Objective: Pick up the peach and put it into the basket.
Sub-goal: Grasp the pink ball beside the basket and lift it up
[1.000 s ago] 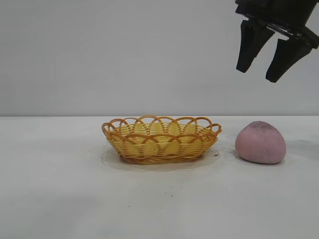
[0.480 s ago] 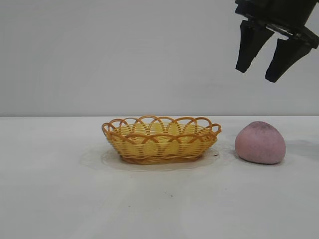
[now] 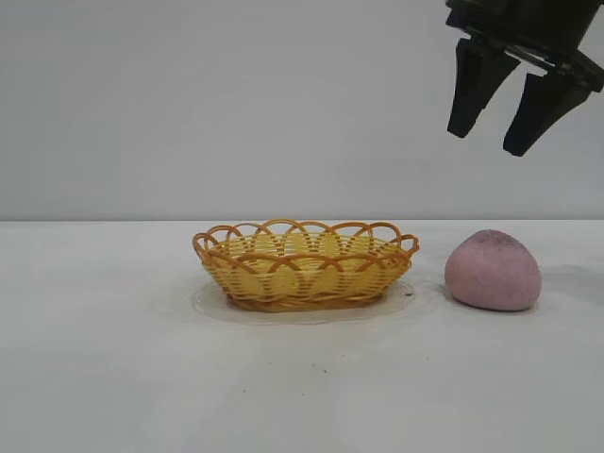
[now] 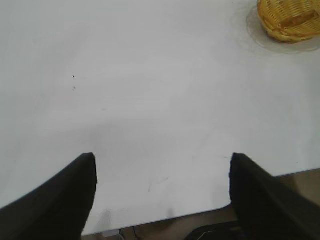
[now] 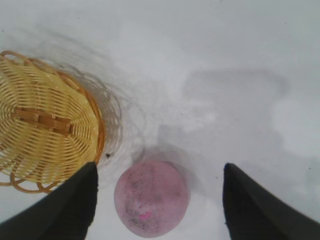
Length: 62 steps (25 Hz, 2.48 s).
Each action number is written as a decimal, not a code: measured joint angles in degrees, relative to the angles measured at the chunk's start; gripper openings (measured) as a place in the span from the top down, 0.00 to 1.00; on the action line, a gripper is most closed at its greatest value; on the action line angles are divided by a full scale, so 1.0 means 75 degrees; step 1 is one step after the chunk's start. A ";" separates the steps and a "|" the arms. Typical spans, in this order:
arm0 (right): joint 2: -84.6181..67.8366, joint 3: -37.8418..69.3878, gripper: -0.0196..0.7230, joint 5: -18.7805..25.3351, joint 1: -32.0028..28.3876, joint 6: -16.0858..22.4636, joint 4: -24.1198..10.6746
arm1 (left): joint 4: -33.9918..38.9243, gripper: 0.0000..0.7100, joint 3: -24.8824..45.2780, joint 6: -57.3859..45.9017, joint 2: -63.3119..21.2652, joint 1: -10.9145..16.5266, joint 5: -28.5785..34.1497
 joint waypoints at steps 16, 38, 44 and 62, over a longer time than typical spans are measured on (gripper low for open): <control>0.0000 0.0000 0.37 -0.0014 0.0000 0.0000 0.0000 | 0.0000 0.32 0.0035 0.0017 -0.0876 0.0100 -0.0014; -0.0029 -0.0014 0.37 0.0984 0.0000 0.0000 -0.0561 | -0.0004 0.32 0.0035 0.0017 -0.1265 0.0431 0.0005; -0.0029 -0.0204 0.37 0.1287 0.0353 0.0158 -0.1075 | -0.0004 0.32 0.0035 0.0017 -0.1265 0.0431 0.0005; 0.0824 -0.0523 0.45 0.1709 0.1285 0.0982 -0.2154 | -0.0020 0.32 0.0035 0.0017 -0.1265 0.0431 0.0005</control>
